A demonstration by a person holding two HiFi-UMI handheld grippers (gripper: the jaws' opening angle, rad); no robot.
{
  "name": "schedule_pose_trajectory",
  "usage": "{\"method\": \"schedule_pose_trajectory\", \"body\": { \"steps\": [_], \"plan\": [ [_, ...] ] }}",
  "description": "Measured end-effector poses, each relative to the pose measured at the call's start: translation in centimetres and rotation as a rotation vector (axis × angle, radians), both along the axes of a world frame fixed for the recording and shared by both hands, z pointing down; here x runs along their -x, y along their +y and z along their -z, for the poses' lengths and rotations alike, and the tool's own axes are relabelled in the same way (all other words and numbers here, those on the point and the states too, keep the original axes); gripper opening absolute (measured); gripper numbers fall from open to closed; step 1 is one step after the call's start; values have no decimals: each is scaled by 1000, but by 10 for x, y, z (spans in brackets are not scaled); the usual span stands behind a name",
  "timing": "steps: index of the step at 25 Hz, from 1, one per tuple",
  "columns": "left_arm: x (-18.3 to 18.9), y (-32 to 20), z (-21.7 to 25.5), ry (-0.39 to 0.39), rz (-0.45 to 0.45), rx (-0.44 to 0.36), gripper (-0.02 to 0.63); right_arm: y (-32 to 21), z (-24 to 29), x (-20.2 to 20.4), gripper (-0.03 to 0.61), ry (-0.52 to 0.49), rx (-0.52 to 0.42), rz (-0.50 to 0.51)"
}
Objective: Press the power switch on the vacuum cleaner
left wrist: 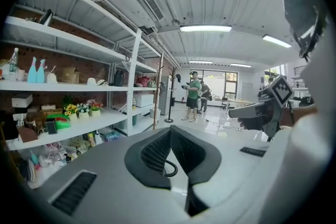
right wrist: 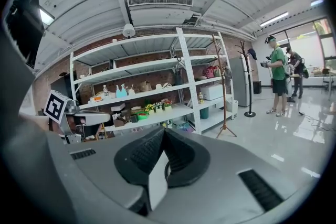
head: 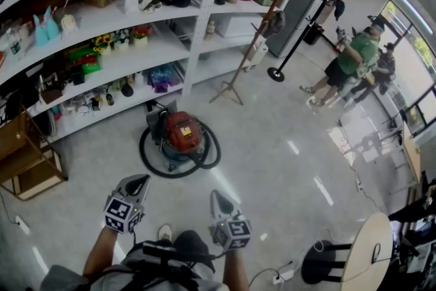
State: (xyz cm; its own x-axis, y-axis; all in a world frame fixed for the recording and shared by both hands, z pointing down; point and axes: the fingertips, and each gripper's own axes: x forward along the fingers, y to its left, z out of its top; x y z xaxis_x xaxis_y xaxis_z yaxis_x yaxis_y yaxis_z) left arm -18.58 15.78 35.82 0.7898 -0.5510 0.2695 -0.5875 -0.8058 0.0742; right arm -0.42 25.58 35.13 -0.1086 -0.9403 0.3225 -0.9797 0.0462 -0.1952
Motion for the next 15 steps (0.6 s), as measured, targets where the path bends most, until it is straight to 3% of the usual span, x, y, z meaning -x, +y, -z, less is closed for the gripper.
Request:
{"method": "schedule_pose_trajectory", "body": {
  "steps": [8, 15],
  "plan": [
    [-23, -25, -4, -5, 4, 11, 8, -27, -2, -29, 11, -5, 9, -7],
    [-52, -67, -6, -19, 32, 2, 8, -81, -4, -57, 12, 8, 6, 50]
  ]
}}
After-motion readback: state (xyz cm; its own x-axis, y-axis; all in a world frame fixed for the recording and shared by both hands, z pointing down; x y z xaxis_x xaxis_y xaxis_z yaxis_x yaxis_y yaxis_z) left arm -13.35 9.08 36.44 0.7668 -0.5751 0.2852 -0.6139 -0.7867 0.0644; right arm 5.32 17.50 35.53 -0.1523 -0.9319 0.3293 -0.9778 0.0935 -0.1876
